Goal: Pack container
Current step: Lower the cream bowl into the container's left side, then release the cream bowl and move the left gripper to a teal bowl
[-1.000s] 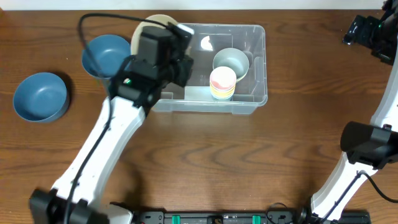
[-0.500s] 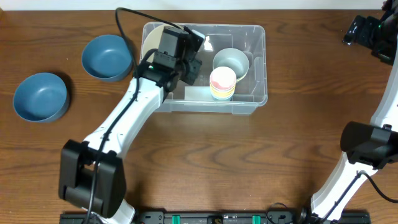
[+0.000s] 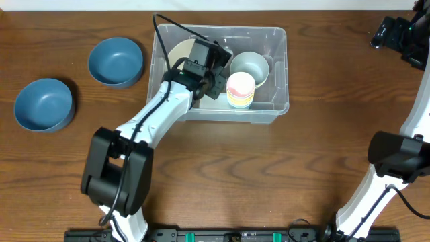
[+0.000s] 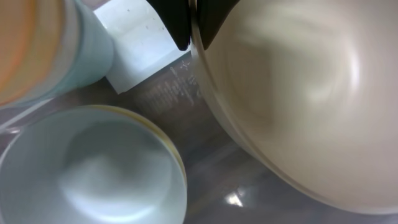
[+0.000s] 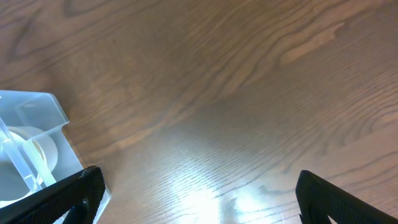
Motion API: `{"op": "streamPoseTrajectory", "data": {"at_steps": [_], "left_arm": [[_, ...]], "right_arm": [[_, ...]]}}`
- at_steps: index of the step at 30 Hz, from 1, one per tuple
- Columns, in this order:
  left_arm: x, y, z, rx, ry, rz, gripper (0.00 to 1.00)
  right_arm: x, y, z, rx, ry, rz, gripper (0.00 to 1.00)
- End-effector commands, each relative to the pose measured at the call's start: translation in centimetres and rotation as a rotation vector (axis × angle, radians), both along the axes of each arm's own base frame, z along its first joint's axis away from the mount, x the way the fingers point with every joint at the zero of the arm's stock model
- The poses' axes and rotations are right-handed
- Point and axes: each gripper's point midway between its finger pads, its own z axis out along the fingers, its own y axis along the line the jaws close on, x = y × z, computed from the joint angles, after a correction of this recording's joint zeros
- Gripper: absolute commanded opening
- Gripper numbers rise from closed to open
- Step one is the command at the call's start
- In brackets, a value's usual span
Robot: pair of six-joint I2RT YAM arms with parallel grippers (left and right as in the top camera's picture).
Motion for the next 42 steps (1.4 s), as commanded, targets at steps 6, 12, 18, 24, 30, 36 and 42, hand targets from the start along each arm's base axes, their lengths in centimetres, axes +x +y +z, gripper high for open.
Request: {"op": "streamPoseTrajectory", "data": {"at_steps": [6,12,18,24,30,36,42], "left_arm": [[1.3,0.8,0.0,0.05,-0.032,0.027,0.06],[1.5,0.7,0.2,0.044,-0.045,0.027,0.17],[1.5,0.7,0.2,0.043,-0.045,0.027,0.17],[1.8,0.9,2.3,0.006,-0.076,0.061,0.31],[1.4,3.2,9.6,-0.07,-0.189,0.128,0.37],[-0.4,8.6,17.7,-0.142,-0.31,0.251,0.4],[-0.6,16.0,20.0,-0.131,-0.355,0.41,0.5]], "right_arm": [[-0.1,-0.4,0.5,-0.016,-0.009,0.002,0.99],[-0.1,-0.4,0.5,-0.016,-0.009,0.002,0.99],[-0.1,-0.4,0.5,-0.016,-0.009,0.003,0.99],[-0.1,-0.4,0.5,-0.016,-0.009,0.002,0.99],[-0.1,-0.4,0.5,-0.016,-0.009,0.002,0.99],[-0.1,-0.4,0.5,-0.016,-0.009,0.002,0.99],[-0.1,-0.4,0.5,-0.016,-0.009,0.002,0.99]]}}
